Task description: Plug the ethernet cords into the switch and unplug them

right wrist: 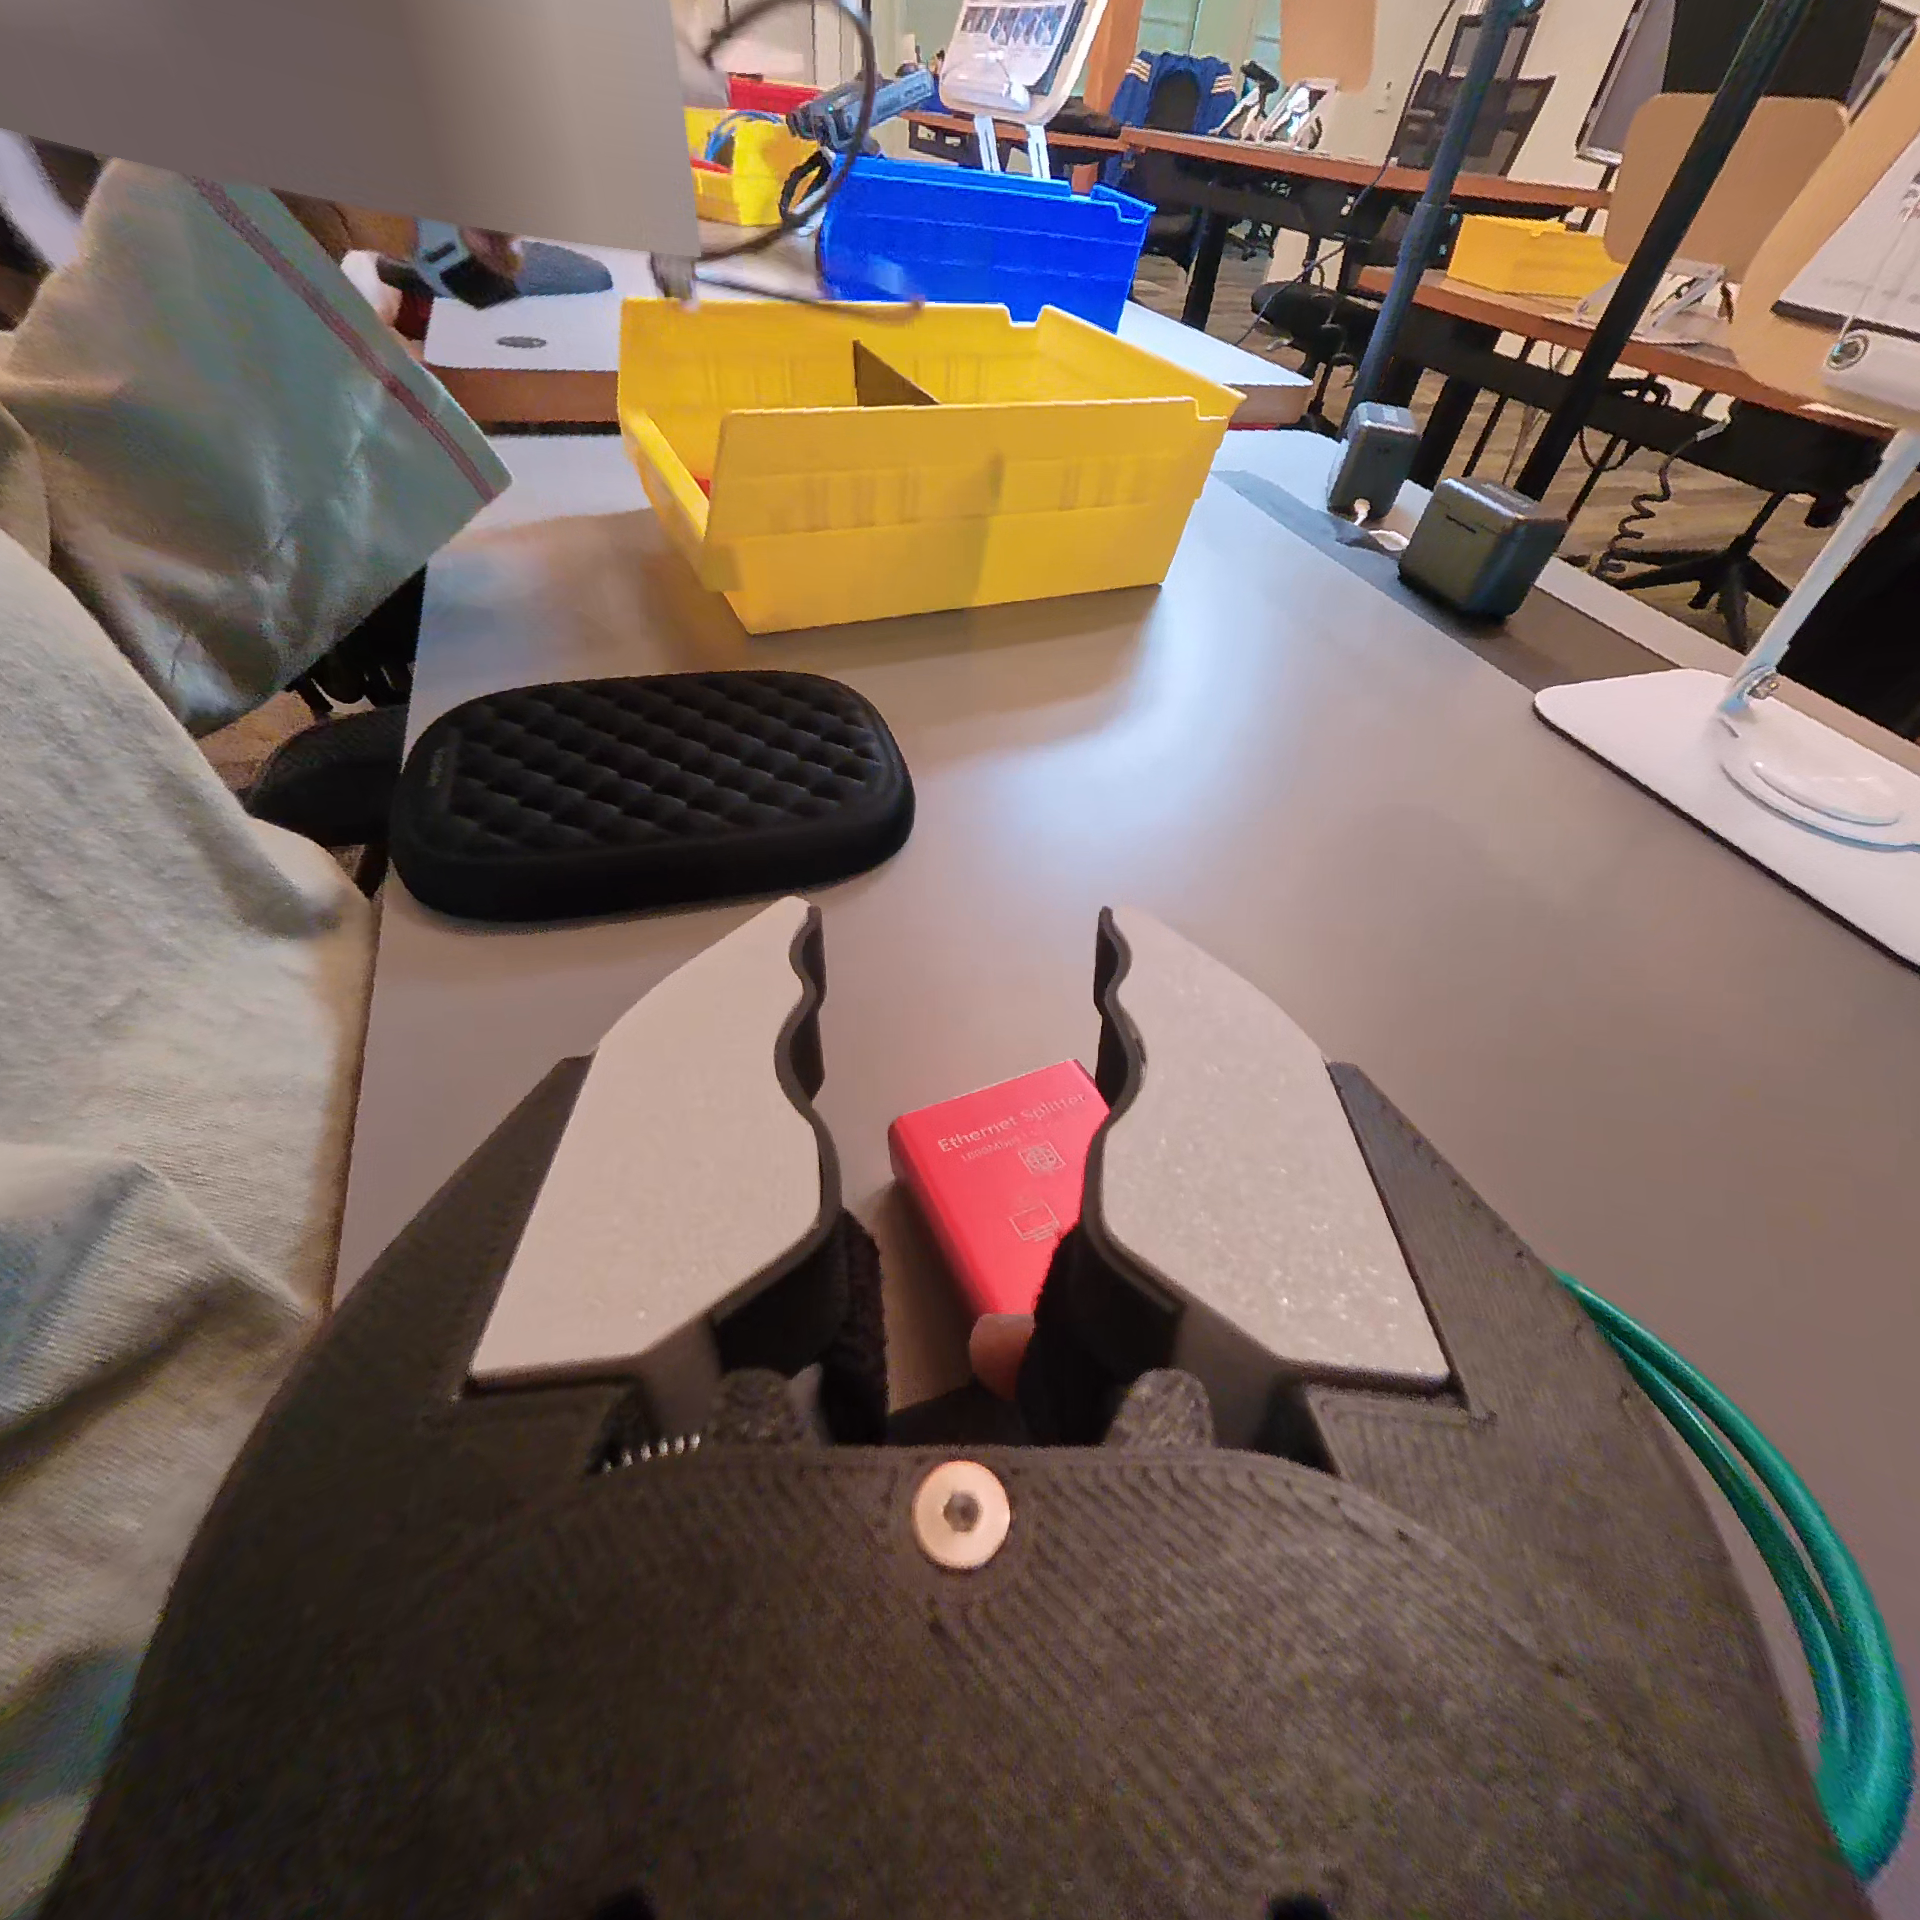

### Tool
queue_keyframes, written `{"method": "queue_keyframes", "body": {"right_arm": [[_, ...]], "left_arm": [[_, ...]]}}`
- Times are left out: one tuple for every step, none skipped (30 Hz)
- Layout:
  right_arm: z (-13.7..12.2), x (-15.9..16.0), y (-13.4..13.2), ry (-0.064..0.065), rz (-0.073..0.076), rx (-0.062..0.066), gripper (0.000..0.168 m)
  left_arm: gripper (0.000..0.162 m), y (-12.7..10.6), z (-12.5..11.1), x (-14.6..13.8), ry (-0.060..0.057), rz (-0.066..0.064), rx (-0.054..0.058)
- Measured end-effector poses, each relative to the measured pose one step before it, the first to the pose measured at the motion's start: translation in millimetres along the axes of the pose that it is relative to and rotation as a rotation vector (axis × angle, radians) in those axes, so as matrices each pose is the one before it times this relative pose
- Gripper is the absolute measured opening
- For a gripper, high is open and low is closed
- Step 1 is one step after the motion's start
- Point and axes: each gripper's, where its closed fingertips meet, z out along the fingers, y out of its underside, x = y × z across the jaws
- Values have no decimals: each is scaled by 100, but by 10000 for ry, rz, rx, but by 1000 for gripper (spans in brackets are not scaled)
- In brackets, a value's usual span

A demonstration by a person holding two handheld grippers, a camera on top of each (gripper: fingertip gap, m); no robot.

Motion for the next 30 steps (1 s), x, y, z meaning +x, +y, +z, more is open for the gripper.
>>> {"method": "queue_keyframes", "body": {"right_arm": [[122,-146,-124,-27,-43,27,50],[158,-191,-184,-46,-44,43,50],[207,-245,-209,-58,-53,42,50],[269,-285,-235,-62,-77,47,50],[323,-325,-288,-64,-94,77,50],[388,-438,-368,-105,-107,119,50],[440,-523,-437,-141,-116,147,50],[484,-550,-481,-134,-132,163,50],[504,-585,-504,-144,-175,157,50],[509,-570,-567,-130,-215,168,50],[499,-476,-708,-61,-238,220,50],[516,-416,-831,-16,-268,259,50],[533,-338,-984,22,-289,318,50],[566,-234,-1137,91,-295,381,50],[582,-153,-1197,134,-340,402,50],[610,-44,-1173,179,-363,374,49],[601,41,-1067,194,-362,319,48],[567,66,-933,160,-356,265,46],[544,123,-775,154,-296,225,44],[521,163,-627,154,-208,190,43],[498,105,-449,103,-189,136,42],[452,102,-212,104,-259,10,41],[407,130,57,131,-337,-140,39],[381,59,183,92,-408,-216,37],[323,167,299,177,-401,-262,36],[266,269,347,238,-314,-274,35],[214,215,289,178,-176,-207,34],[176,209,272,143,23,-155,32],[138,202,234,78,199,-98,31],[92,129,209,-23,326,-52,27]], "left_arm": [[5,-1827,-717,297,61,-137,994],[6,-1734,-521,393,89,-269,955],[5,-1543,-342,583,175,-288,891],[5,-1190,-153,830,319,-273,699],[5,-886,5,705,217,-389,562],[5,-593,119,836,326,-473,446],[5,-449,221,943,437,-603,441],[5,-317,297,935,474,-723,453],[5,-158,360,965,556,-838,430],[5,27,418,834,529,-945,402],[5,218,441,649,465,-1010,379],[5,511,472,675,553,-940,244],[6,708,487,444,439,-890,166],[5,936,521,233,331,-839,58],[5,1085,541,166,345,-804,-41],[6,1047,500,-39,254,-836,0],[6,1020,442,-197,202,-859,32],[5,1038,377,-295,180,-843,-2],[5,960,311,-386,133,-748,-10],[5,847,269,-449,75,-608,3],[6,786,255,-497,21,-491,-35],[6,717,236,-440,20,-405,-61],[6,664,206,-418,-5,-329,-90],[6,622,173,-424,-54,-255,-116],[6,588,163,-399,-74,-147,-151],[6,564,143,-384,-119,-43,-185],[6,489,137,-292,-102,35,-185],[6,476,130,-203,-79,71,-204],[5,435,114,-185,-94,119,-225],[4,386,95,-195,-132,185,-213]]}}
